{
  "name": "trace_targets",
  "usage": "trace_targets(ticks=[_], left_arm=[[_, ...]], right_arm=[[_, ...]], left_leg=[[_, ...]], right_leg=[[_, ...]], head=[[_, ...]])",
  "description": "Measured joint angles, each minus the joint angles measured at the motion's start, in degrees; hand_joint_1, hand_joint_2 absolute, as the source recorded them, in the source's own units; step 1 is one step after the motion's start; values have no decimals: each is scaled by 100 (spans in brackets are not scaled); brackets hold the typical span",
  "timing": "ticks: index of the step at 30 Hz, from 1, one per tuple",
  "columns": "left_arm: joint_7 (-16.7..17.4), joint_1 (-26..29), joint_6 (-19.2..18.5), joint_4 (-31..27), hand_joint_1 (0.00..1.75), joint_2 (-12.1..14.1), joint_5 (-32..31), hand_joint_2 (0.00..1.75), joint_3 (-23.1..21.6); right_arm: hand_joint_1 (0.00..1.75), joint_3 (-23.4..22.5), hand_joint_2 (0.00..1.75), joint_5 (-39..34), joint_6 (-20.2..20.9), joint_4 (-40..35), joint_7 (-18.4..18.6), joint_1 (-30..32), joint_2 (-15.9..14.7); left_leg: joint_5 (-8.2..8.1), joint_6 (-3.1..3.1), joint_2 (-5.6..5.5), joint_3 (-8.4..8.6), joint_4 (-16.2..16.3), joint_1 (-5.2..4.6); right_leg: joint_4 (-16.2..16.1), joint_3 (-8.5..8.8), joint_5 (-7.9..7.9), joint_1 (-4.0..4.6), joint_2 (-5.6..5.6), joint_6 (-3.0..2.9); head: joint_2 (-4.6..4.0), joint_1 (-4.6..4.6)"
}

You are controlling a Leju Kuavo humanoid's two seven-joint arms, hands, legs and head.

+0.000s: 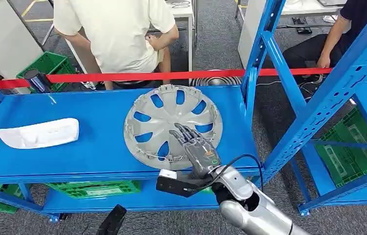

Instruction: Take the parts from the cabinet and place them on the table.

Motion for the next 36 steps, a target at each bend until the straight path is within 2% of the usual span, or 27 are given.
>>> trace_targets(ticks=[1, 2, 5, 6, 7, 8, 10, 11, 12, 13, 14, 15, 16, 17, 18, 20, 22, 24, 26, 27, 28, 29, 31, 32, 33, 35, 36], left_arm=[[19, -34, -2, 0, 0, 4, -6, 0, -17], [46, -72, -13, 0, 0, 11, -11, 0, -30], [61, -104, -20, 0, 0, 11, -39, 0, -68], [63, -113, -20, -2, 0, 13, -54, 0, -72], [68, -119, -22, -2, 0, 11, -61, 0, -78], [72, -142, -20, -2, 0, 13, -63, 0, -83], [83, -165, -22, -2, 0, 7, -79, 0, -94], [103, -165, -26, -2, 0, 4, -90, 0, -105], [114, -164, -35, 0, 0, 4, -116, 0, -118], [129, -166, -42, -2, 0, 2, -127, 0, -131], [151, -176, -44, -2, 0, 2, -140, 0, -148], [162, -186, -50, -2, 0, 2, -164, 0, -162], [168, -198, -61, -2, 0, -2, -181, 0, -170], [181, -210, -81, 0, 0, -4, -190, 0, -173], [208, -231, -105, 0, 0, -2, -208, 0, -173], [247, -251, -116, 0, 0, 0, -240, 0, -175], [282, -273, -120, -2, 0, 16, -269, 0, -175], [291, -307, -138, -2, 0, 11, -304, 0, -177], [306, -313, -146, 0, 0, 22, -330, 0, -177], [315, -307, -153, 0, 0, 24, -348, 0, -177], [317, -307, -155, 0, 0, 24, -356, 0, -177], [317, -312, -155, 0, 0, 26, -365, 0, -177], [317, -331, -155, 0, 0, 35, -393, 0, -177], [317, -352, -155, 0, 0, 50, -415, 0, -177], [317, -368, -157, -2, 0, 48, -422, 0, -177], [321, -368, -157, -2, 0, 57, -426, 0, -177], [319, -371, -162, -2, 0, 68, -437, 0, -177]], right_arm=[[0, 35, 175, 24, 39, 99, 24, -82, 32], [0, 94, 175, 63, 72, 235, 46, -184, 59], [0, 284, 175, 353, 100, 515, 100, -327, 87], [0, 360, 175, 479, 96, 594, 125, -366, 98], [0, 413, 175, 583, 92, 670, 142, -391, 103], [0, 468, 175, 649, 92, 732, 149, -440, 109], [0, 597, 175, 728, 100, 861, 155, -474, 111], [0, 660, 175, 756, 122, 918, 155, -473, 111], [0, 721, 175, 763, 162, 970, 155, -473, 109], [0, 783, 175, 772, 221, 1018, 155, -475, 109], [0, 837, 175, 772, 277, 1055, 155, -485, 109], [0, 872, 175, 765, 341, 1084, 153, -505, 111], [0, 915, 175, 737, 454, 1121, 151, -542, 120], [0, 974, 175, 685, 606, 1171, 153, -585, 125], [0, 1040, 175, 619, 838, 1206, 155, -629, 144], [0, 1187, 175, 496, 1334, 1285, 190, -684, 151], [0, 1298, 175, 349, 1653, 1307, 247, -818, 212], [0, 1398, 175, 221, 1844, 1333, 275, -920, 232], [0, 1462, 175, 112, 1910, 1344, 280, -954, 229], [0, 1484, 175, 64, 1921, 1348, 288, -971, 229], [0, 1508, 175, 24, 1934, 1353, 291, -994, 229], [0, 1526, 175, -20, 1952, 1359, 291, -1020, 227], [0, 1539, 175, -94, 1980, 1361, 306, -1053, 227], [145, 1541, 175, -118, 1984, 1364, 321, -1059, 229], [175, 1543, 175, -127, 1987, 1370, 332, -1078, 216], [175, 1550, 175, -160, 1995, 1383, 334, -1076, 210], [175, 1554, 175, -184, 1998, 1383, 332, -1079, 210]], left_leg=[[190, 56, -4, 243, -488, -7], [84, 78, -4, 327, -632, -40], [88, 109, -5, 303, -664, -83], [135, 160, -4, 379, -746, -80], [191, 186, 14, 417, -837, -24], [214, 222, 13, 429, -857, -28], [214, 227, 9, 422, -855, -41], [211, 230, 6, 416, -851, -52], [210, 231, 2, 413, -847, -57], [208, 227, -4, 414, -844, -59], [203, 220, -12, 416, -837, -60], [192, 204, -18, 416, -818, -60], [174, 179, -23, 413, -789, -60], [153, 146, -22, 394, -767, -97], [143, 129, -21, 376, -738, -107], [155, 98, -21, 371, -750, -87], [85, 49, -23, 318, -690, -67], [-273, -37, -15, 93, -115, -43], [-667, -96, -3, -364, 858, -8], [-713, -106, -1, -490, 1112, -2], [-613, -101, -1, -480, 1070, 0], [-394, -86, 0, -320, 741, 0], [120, -20, -2, 235, -335, -1], [99, 21, -6, 428, -696, -13], [82, 39, -2, 437, -760, -53], [78, 71, -1, 415, -740, -76], [100, 116, -1, 422, -764, -83]], right_leg=[[-3, 4, 0, 0, 9, 1], [-1, -22, 6, 46, 12, 17], [-33, -43, 34, 17, 14, 97], [-70, -23, 43, 40, 14, 134], [41, -97, -7, 31, -17, 139], [287, -218, -143, 46, -19, 106], [1195, -655, -499, 42, -18, 45], [1594, -859, -616, 42, -18, 44], [1769, -964, -628, 41, -19, 73], [1628, -913, -542, 40, -19, 121], [1226, -723, -363, 41, -19, 182], [652, -446, -139, 41, -24, 235], [93, -165, 49, 41, -37, 255], [0, -96, 44, 72, -42, 172], [-57, -92, 86, 64, -32, 126], [-37, -102, 87, 99, -26, 81], [-72, -78, 122, 7, -17, 19], [-73, -61, 110, 6, -11, -13], [-69, -61, 108, 18, -13, -16], [-68, -61, 108, 21, -12, -16], [-67, -52, 106, 20, -9, -14], [-68, -37, 105, 20, 1, -11], [-72, 3, 102, 22, 24, -7], [-78, 8, 103, 23, 27, -6], [-73, -27, 108, 80, 30, 6], [-92, -37, 125, 49, 30, 51], [-130, -20, 148, 52, 31, 105]], head=[[0, 0], [0, 9], [0, 2], [0, 2], [0, 9], [0, 18], [0, 17], [0, 17], [0, 17], [0, 17], [0, 17], [0, 17], [0, 17], [0, 4], [0, 4], [0, 9], [0, 11], [0, -29], [0, -26], [0, -26], [0, -26], [0, -26], [0, -26], [0, -22], [0, -22], [0, -22], [0, -26]])
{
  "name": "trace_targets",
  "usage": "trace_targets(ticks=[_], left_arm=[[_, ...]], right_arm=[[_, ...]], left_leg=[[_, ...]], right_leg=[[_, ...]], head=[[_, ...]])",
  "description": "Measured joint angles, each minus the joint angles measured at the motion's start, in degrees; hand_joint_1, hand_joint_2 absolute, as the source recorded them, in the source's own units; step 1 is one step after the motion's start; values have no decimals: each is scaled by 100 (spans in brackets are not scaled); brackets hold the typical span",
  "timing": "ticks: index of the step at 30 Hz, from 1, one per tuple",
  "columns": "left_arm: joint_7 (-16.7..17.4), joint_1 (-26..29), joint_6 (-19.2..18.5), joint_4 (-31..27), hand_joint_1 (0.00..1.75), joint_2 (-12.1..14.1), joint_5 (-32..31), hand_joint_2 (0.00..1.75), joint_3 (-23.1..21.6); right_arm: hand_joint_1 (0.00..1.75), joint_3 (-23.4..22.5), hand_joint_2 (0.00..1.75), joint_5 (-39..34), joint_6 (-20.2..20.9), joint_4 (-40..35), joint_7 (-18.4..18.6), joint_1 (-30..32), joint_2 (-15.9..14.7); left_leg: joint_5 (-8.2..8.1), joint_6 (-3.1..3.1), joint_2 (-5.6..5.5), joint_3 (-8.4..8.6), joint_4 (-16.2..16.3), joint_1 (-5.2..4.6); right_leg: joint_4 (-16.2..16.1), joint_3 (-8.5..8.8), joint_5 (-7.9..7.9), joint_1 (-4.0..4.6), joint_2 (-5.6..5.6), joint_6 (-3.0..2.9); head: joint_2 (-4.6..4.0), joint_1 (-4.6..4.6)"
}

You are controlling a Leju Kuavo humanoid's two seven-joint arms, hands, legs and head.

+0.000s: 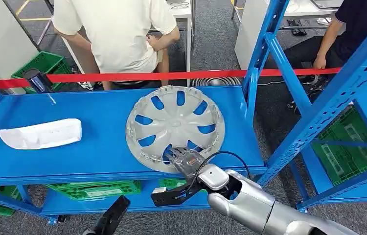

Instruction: Take the parts from the cabinet and place them on the table.

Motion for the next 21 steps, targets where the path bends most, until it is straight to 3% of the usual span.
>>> trace_targets(ticks=[1, 2, 3, 5, 6, 7, 9, 10, 11, 13, 15, 16, 17, 18, 20, 21], left_arm=[[0, -9, 0, -2, 0, -2, -18, 0, 0], [-2, -21, -2, -4, 0, -2, -42, 0, 0], [-2, -32, -4, -4, 0, 0, -46, 0, 2], [-4, -23, -9, -4, 0, 0, -63, 0, 4], [-7, -21, -11, -2, 0, -2, -74, 0, 4], [-9, -19, -18, -2, 0, -2, -87, 0, 4], [-26, -21, -22, -4, 0, -2, -96, 0, 4], [-39, -21, -26, -4, 0, -2, -98, 0, 4], [-48, -21, -26, -4, 0, -4, -105, 0, 4], [-66, -20, -24, -4, 0, 2, -107, 0, 7], [-76, -18, -24, -4, 0, 0, -111, 0, 7], [-85, -18, -22, -4, 0, 11, -120, 0, 11], [-92, -16, -20, -4, 0, 4, -131, 0, 11], [-94, -18, -20, -4, 0, 2, -140, 0, 11], [-94, -6, -20, -4, 0, 9, -144, 0, 13], [-94, 7, -24, -2, 0, 9, -155, 0, 13]], right_arm=[[175, 0, 175, -26, 0, 0, -2, -4, -2], [175, 7, 175, -48, 0, 7, -9, -3, -24], [175, 13, 175, -63, -15, 9, -24, -4, -33], [175, 13, 175, -83, -42, 9, -35, -2, -44], [175, 13, 175, -94, -57, 9, -55, 0, -46], [175, 13, 175, -103, -79, 9, -66, 2, -48], [175, 11, 175, -124, -125, 7, -83, -5, -48], [175, 7, 175, -129, -147, 7, -87, -8, -48], [175, 4, 175, -138, -160, 7, -90, -11, -48], [175, 2, 175, -138, -173, 0, -114, -14, -39], [175, 2, 175, -138, -199, -2, -131, -7, -33], [175, 2, 175, -140, -225, -4, -151, -7, -22], [175, 2, 175, -140, -236, -7, -164, -6, -2], [175, 2, 175, -138, -245, -7, -166, -3, 0], [175, 2, 175, -138, -260, -7, -179, 4, 0], [175, 2, 175, -138, -267, -7, -181, 8, 0]], left_leg=[[77, 57, 13, 93, -127, 61], [108, 84, 25, 114, -165, 54], [128, 116, 23, 99, -163, 54], [127, 117, 28, 84, -160, 39], [127, 117, 29, 80, -158, 34], [126, 116, 28, 83, -158, 33], [120, 106, 17, 95, -145, 33], [107, 88, 8, 96, -125, 33], [85, 54, 4, 83, -84, 27], [52, -10, -5, 63, -57, -15], [67, -53, -2, 69, -72, 11], [42, -82, -5, 57, -40, 15], [-65, -120, -2, -14, 72, 25], [-254, -154, 0, -123, 340, 37], [-739, -218, 1, -582, 1368, 77], [-854, -234, 2, -767, 1759, 85]], right_leg=[[31, -27, -26, 22, -7, 14], [154, -93, -99, 17, -24, 11], [520, -268, -292, 11, -24, -35], [1484, -724, -653, 11, -24, -74], [1820, -888, -735, 10, -25, -55], [1880, -928, -712, 5, -26, -8], [1127, -550, -403, -6, -38, 120], [508, -229, -191, -11, -50, 164], [-3, 10, -89, -9, -75, 128], [11, 36, -56, 24, -60, 9], [7, 32, -46, 46, -57, -50], [-22, 47, -18, -31, -58, -91], [-23, 54, -16, -41, -56, -114], [-23, 54, -16, -45, -57, -129], [-20, 35, -10, -35, -58, -147], [-19, 33, -10, -33, -56, -146]], head=[[0, 4], [0, 20], [0, 26], [0, 26], [0, 28], [0, 26], [0, 31], [0, 31], [0, 33], [0, 24], [0, 24], [0, 24], [0, 17], [0, -9], [0, -7], [0, -4]])
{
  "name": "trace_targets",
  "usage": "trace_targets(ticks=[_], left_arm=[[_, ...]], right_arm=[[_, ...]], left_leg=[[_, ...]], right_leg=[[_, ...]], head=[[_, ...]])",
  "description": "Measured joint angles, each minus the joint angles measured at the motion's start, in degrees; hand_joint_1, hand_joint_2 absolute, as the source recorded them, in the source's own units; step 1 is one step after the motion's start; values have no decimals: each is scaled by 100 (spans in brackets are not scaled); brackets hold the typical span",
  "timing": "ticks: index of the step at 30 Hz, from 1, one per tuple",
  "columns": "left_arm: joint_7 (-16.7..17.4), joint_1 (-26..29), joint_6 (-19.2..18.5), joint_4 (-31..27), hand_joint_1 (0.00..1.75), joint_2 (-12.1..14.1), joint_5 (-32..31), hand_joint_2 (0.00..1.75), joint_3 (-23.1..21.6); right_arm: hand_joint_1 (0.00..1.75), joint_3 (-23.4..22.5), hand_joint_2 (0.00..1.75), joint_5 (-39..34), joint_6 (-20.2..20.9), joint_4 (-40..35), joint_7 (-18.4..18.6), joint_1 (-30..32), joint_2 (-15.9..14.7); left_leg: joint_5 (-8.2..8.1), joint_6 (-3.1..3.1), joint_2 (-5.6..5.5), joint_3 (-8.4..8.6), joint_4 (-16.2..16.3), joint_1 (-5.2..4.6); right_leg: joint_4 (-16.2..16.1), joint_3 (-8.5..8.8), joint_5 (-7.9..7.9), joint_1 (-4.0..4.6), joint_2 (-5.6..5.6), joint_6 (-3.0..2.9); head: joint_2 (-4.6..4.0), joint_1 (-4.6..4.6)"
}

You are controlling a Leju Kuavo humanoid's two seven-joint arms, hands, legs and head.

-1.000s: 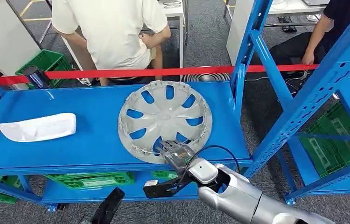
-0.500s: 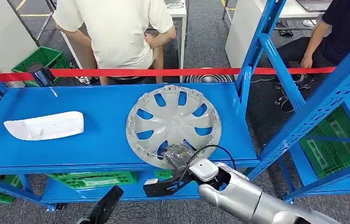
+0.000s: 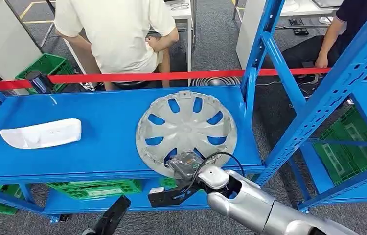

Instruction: Take the parts from the cabinet and place them on the table.

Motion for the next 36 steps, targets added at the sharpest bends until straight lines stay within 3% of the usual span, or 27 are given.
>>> trace_targets(ticks=[1, 2, 4, 5, 6, 9, 11, 12, 14, 15, 16, 17, 18, 19, 20, 21, 24, 25, 26, 27, 28, 30, 31, 32, 33, 35, 36], left_arm=[[0, 8, -9, 0, 0, -2, -2, 0, 0], [0, 8, -31, 0, 0, -2, -9, 0, 0], [-15, -1, -57, -2, 0, 2, -19, 0, 9], [-24, -4, -79, -2, 0, 7, -26, 0, 11], [-33, -9, -107, -2, 0, 9, -44, 0, 15], [-57, 11, -162, 0, 0, 11, -68, 0, 17], [-68, -3, -166, -4, 0, 0, -74, 0, 17], [-79, -9, -181, -15, 0, 0, -79, 0, 22], [-107, 0, -227, -15, 0, 0, -79, 0, 37], [-136, 17, -232, -15, 0, -2, -79, 0, 48], [-160, 30, -232, -15, 0, -7, -79, 0, 61], [-184, 37, -232, -15, 0, -7, -76, 0, 79], [-192, 35, -232, -15, 0, -7, -76, 0, 96], [-203, 33, -229, -15, 0, -9, -76, 0, 105], [-208, 34, -227, -15, 0, -11, -76, 0, 107], [-212, 34, -229, -15, 0, -11, -76, 0, 109], [-223, 40, -225, -15, 0, -11, -74, 0, 118], [-234, 41, -225, -15, 0, -11, -74, 0, 118], [-254, 48, -225, -15, 0, -7, -74, 0, 127], [-295, 57, -227, -15, 0, -13, -59, 0, 133], [-345, 67, -227, -13, 0, -9, -29, 0, 149], [-437, 110, -240, -7, 0, -2, 55, 0, 177], [-494, 137, -243, 2, 0, -4, 96, 175, 194], [-542, 161, -245, 11, 0, -2, 129, 175, 210], [-601, 182, -256, 15, 0, -2, 162, 175, 241], [-673, 201, -264, 17, 0, 2, 195, 175, 269], [-714, 203, -275, 20, 0, 19, 229, 175, 280]], right_arm=[[175, 0, 175, 0, -9, 0, -7, 1, 0], [175, 0, 175, -13, -24, -4, -18, 0, -2], [175, -52, 175, -242, -138, -61, -39, 13, -4], [175, -105, 175, -398, -153, -107, -39, 31, -9], [175, -177, 175, -622, -153, -162, -39, 58, -13], [175, -459, 175, -1170, -70, -392, -28, 135, -42], [175, -579, 175, -1275, -57, -498, -28, 151, -70], [175, -660, 175, -1478, -61, -561, -78, 164, -79], [175, -894, 175, -2185, -59, -704, -197, 261, -105], [175, -1074, 175, -2738, -13, -831, -256, 334, -120], [175, -1242, 175, -3149, 35, -962, -297, 384, -133], [175, -1434, 175, -3457, 88, -1106, -306, 399, -138], [175, -1568, 175, -3592, 118, -1203, -308, 397, -140], [175, -1679, 175, -3661, 136, -1288, -308, 397, -144], [175, -1788, 175, -3690, 151, -1373, -306, 400, -153], [175, -1856, 175, -3700, 157, -1425, -310, 417, -160], [175, -2011, 175, -3821, 173, -1587, -372, 501, -157], [175, -2085, 175, -4016, 195, -1637, -448, 542, -157], [175, -2191, 175, -4276, 265, -1705, -525, 589, -153], [175, -2340, 175, -4612, 386, -1805, -605, 637, -151], [175, -2499, 175, -4977, 543, -1925, -692, 690, -149], [175, -2779, 175, -5582, 906, -2110, -818, 825, -149], [175, -2924, 175, -5895, 1135, -2196, -866, 898, -149], [175, -3030, 175, -6125, 1304, -2262, -907, 971, -144], [175, -3132, 175, -6385, 1505, -2343, -949, 1064, -118], [175, -3283, 175, -6790, 1797, -2481, -986, 1188, -65], [175, -3368, 175, -7032, 1949, -2572, -1001, 1257, -15]], left_leg=[[26, -5, 0, -52, 103, 2], [175, 3, 1, 27, -73, 6], [724, 48, 2, 542, -1131, 6], [914, 94, 0, 804, -1663, 4], [808, 110, -1, 877, -1787, -24], [836, 174, -1, 809, -1786, -66], [931, 282, 22, 904, -1919, -11], [950, 325, 19, 901, -1936, -17], [950, 330, 18, 887, -1934, -27], [950, 330, 18, 878, -1929, -33], [950, 330, 18, 876, -1925, -35], [946, 327, 18, 879, -1920, -35], [941, 322, 14, 881, -1910, -35], [930, 306, 4, 882, -1893, -32], [906, 276, -4, 877, -1856, -33], [878, 236, -11, 856, -1819, -59], [875, 182, -14, 834, -1813, -51], [866, 160, -15, 835, -1807, -48], [814, 121, -13, 798, -1754, -23], [664, 81, -2, 723, -1577, -23], [416, 45, -1, 550, -1153, -3], [20, -2, 0, 112, -193, 8], [-24, -10, 1, -26, 70, 8], [63, -4, 1, -33, 45, 8], [288, 21, 1, 104, -281, 7], [764, 97, 0, 552, -1236, -1], [862, 174, 0, 788, -1734, -23]], right_leg=[[1, 2, 0, 0, 2, 0], [2, 10, -1, -1, 7, 1], [1, 33, -2, 0, 23, 4], [-1, 37, -1, 1, 29, 7], [3, 13, 3, 52, 29, 20], [-18, -37, 42, 39, 33, 113], [47, -92, -7, 41, 23, 151], [283, -208, -151, 49, 18, 121], [1203, -641, -532, 45, 18, 61], [1705, -880, -687, 46, 18, 64], [1910, -990, -716, 44, 17, 99], [1774, -931, -632, 42, 15, 156], [1389, -737, -462, 36, 12, 221], [826, -461, -249, 32, 8, 279], [196, -141, -48, 30, -7, 300], [56, -68, -47, 51, -13, 213], [42, -65, -11, 94, -5, 125], [24, -59, -2, 80, -6, 96], [8, -42, 17, 5, -4, 65], [8, -35, 6, 5, -3, 39], [9, -34, 10, 8, -3, 7], [11, -35, 9, 18, 4, 7], [12, -34, 7, 21, 10, 9], [13, -29, 6, 23, 18, 9], [13, -24, 5, 29, 27, 10], [12, -8, 3, 43, 43, 12], [6, -8, 3, 39, 46, 12]], head=[[0, 0], [0, 0], [0, -2], [0, 0], [0, 4], [0, 2], [0, 11], [0, 24], [0, 26], [0, 26], [0, 28], [0, 28], [0, 28], [0, 28], [0, 31], [0, 22], [0, 20], [0, 24], [0, 24], [0, 11], [0, 9], [0, 7], [0, 7], [0, 7], [0, 7], [0, 7], [0, 9]])
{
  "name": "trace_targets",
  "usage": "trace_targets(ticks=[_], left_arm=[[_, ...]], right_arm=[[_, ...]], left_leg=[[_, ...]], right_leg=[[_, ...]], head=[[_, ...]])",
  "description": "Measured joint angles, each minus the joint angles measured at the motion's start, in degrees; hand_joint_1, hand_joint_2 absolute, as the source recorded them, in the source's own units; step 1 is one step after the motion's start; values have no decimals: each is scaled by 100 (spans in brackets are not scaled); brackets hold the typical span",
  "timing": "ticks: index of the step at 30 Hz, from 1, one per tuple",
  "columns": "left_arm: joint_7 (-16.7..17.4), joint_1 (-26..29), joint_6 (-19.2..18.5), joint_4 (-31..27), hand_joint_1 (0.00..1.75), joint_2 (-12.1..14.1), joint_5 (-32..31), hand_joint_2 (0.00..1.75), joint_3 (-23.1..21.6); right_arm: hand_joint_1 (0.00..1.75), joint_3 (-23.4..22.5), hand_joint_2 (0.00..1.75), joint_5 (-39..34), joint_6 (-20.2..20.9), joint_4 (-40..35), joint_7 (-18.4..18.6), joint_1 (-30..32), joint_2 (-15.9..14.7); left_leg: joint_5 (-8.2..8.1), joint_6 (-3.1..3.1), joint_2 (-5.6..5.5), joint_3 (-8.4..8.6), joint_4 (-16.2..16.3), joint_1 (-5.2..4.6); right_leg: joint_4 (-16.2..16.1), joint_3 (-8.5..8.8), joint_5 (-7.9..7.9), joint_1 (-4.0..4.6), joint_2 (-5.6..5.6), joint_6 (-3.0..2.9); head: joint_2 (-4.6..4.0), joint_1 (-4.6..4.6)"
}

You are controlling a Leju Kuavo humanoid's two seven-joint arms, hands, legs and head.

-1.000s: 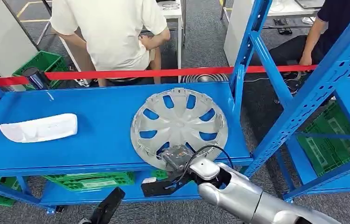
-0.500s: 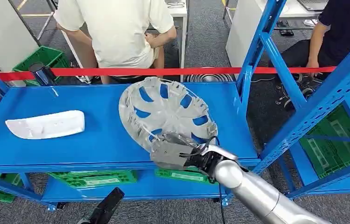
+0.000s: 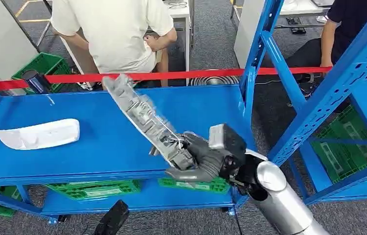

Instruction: Take the parts from the cabinet and place them on the table.

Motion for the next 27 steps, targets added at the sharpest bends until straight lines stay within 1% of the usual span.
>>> trace_targets(ticks=[1, 2, 3, 4, 5, 6, 7, 8, 9, 10, 11, 12, 13, 14, 15, 16, 17, 19, 20, 21, 22, 23, 24, 25, 26, 27], left_arm=[[-20, 7, -2, 2, 0, 2, 13, 175, 11], [-59, 13, -8, 4, 0, -4, 34, 175, 20], [-84, 39, -9, 7, 0, -2, 79, 175, 29], [-103, 58, -9, 9, 0, 5, 103, 175, 37], [-116, 67, -4, 7, 0, 2, 129, 175, 46], [-127, 84, 2, 7, 0, -2, 142, 175, 61], [-129, 85, 11, 7, 0, 0, 162, 175, 70], [-132, 93, 17, 7, 0, -8, 179, 175, 83], [-131, 107, 18, 7, 0, -17, 181, 175, 94], [-132, 118, 20, 7, 0, -24, 188, 175, 109], [-132, 129, 20, 7, 0, -28, 195, 175, 116], [-134, 140, 20, 9, 0, -30, 203, 175, 123], [-134, 148, 24, 7, 0, -33, 232, 175, 131], [-140, 153, 39, 7, 0, -35, 240, 175, 133], [-160, 161, 55, 7, 0, -44, 247, 175, 138], [-175, 165, 61, 7, 0, -43, 260, 175, 147], [-188, 178, 63, 7, 0, -43, 280, 175, 155], [-175, 213, 123, 7, 0, -43, 319, 175, 166], [-110, 219, 196, 9, 0, -41, 371, 175, 188], [-57, 231, 249, 7, 0, -54, 404, 175, 216], [-1, 235, 275, 9, 0, -59, 433, 175, 247], [70, 241, 280, 13, 0, -59, 450, 175, 276], [131, 251, 280, 20, 0, -52, 450, 175, 295], [234, 273, 313, 40, 0, -50, 420, 175, 302], [299, 297, 365, 59, 0, -52, 402, 175, 300], [334, 316, 406, 70, 0, -54, 383, 175, 300]], right_arm=[[175, -31, 175, -127, 80, -51, -4, 55, 24], [175, -68, 175, -273, 187, -130, -9, 127, 54], [175, -88, 175, -373, 274, -197, -11, 207, 79], [175, -116, 175, -531, 392, -287, -9, 271, 105], [175, -145, 175, -666, 482, -361, -9, 313, 120], [175, -197, 175, -869, 617, -455, -4, 367, 125], [175, -228, 175, -972, 701, -514, -4, 385, 129], [175, -249, 175, -1061, 757, -590, -7, 403, 136], [175, -252, 175, -1111, 796, -634, -7, 437, 146], [175, -254, 175, -1185, 853, -671, -7, 480, 155], [175, -258, 175, -1269, 912, -702, -4, 521, 162], [175, -260, 175, -1345, 954, -745, 4, 545, 166], [175, -260, 175, -1433, 1002, -816, 55, 556, 173], [175, -260, 175, -1490, 1017, -866, 79, 555, 182], [175, -260, 175, -1592, 1037, -959, 137, 553, 214], [175, -260, 175, -1667, 1048, -1023, 179, 549, 247], [175, -258, 175, -1719, 1056, -1088, 212, 548, 280], [175, -254, 175, -1787, 1087, -1172, 267, 553, 315], [175, -252, 175, -1826, 1111, -1220, 291, 555, 343], [175, -249, 175, -1855, 1133, -1268, 313, 555, 367], [175, -245, 175, -1891, 1161, -1303, 326, 561, 389], [175, -243, 175, -1934, 1188, -1336, 341, 565, 413], [175, -241, 175, -1977, 1216, -1362, 356, 568, 433], [175, -232, 175, -2025, 1247, -1382, 389, 580, 461], [175, -221, 175, -2045, 1277, -1390, 415, 595, 479], [175, -215, 175, -2060, 1284, -1390, 433, 611, 492]], left_leg=[[-35, 24, 5, 23, -56, -38], [-36, 36, 3, -3, -46, -51], [-35, 43, -3, -9, -50, -57], [-16, 79, -12, -9, -68, -66], [33, 124, -6, 71, -175, -51], [94, 147, 0, 123, -258, -8], [115, 179, 5, 122, -266, -4], [117, 181, 8, 112, -263, -7], [116, 182, 11, 110, -262, -14], [115, 182, 9, 108, -260, -20], [113, 180, 1, 109, -257, -21], [111, 176, -8, 112, -255, -21], [104, 167, -24, 111, -239, -21], [90, 145, -32, 111, -214, -20], [64, 111, -39, 101, -175, -22], [19, 66, -39, 57, -106, -83], [15, 53, -33, 47, -105, -64], [24, 11, -31, 49, -114, -45], [4, -18, -34, 46, -91, -44], [-80, -58, -29, -19, -9, -27], [-266, -93, -13, -115, 246, -16], [-509, -129, -12, -316, 696, 4], [-688, -153, -10, -497, 1097, 13], [-876, -174, -7, -749, 1628, 21], [-884, -179, -5, -850, 1822, 25], [-752, -173, -4, -807, 1700, 28]], right_leg=[[8, -40, 7, 65, 1, 15], [5, -57, 15, 25, -3, 29], [-7, -53, 12, 22, -6, 61], [-40, -41, 34, 21, -12, 96], [-73, -16, 38, 60, -13, 141], [58, -108, -57, 41, -25, 122], [290, -214, -180, 36, -26, 92], [881, -485, -427, 19, -28, 44], [1373, -715, -604, 15, -28, 33], [1735, -884, -704, 13, -29, 48], [1855, -950, -698, 7, -30, 93], [1707, -880, -622, 0, -31, 146], [1157, -615, -396, -9, -36, 230], [592, -328, -197, -19, -40, 278], [90, -65, -49, -19, -52, 288], [-2, 15, -50, 10, -49, 214], [2, -16, -36, 7, -46, 171], [9, -25, -35, 38, -37, 123], [-17, -17, -13, -22, -38, 73], [-23, -4, -10, -42, -36, 53], [-23, -1, -10, -45, -43, 7], [-22, -4, -13, -39, -42, -4], [-21, -10, -10, -31, -42, -20], [-20, -12, -11, -23, -42, -21], [-18, -10, -12, -20, -40, -21], [-18, -6, -12, -20, -37, -20]], head=[[0, 9], [0, -11], [0, -9], [0, -9], [0, -9], [0, -2], [0, 18], [0, 28], [0, 26], [0, 26], [0, 28], [0, 28], [0, 28], [0, 28], [0, 33], [0, 28], [0, 22], [0, 24], [0, 26], [0, 24], [0, -7], [0, -4], [0, -4], [0, -4], [0, -4], [0, -4]])
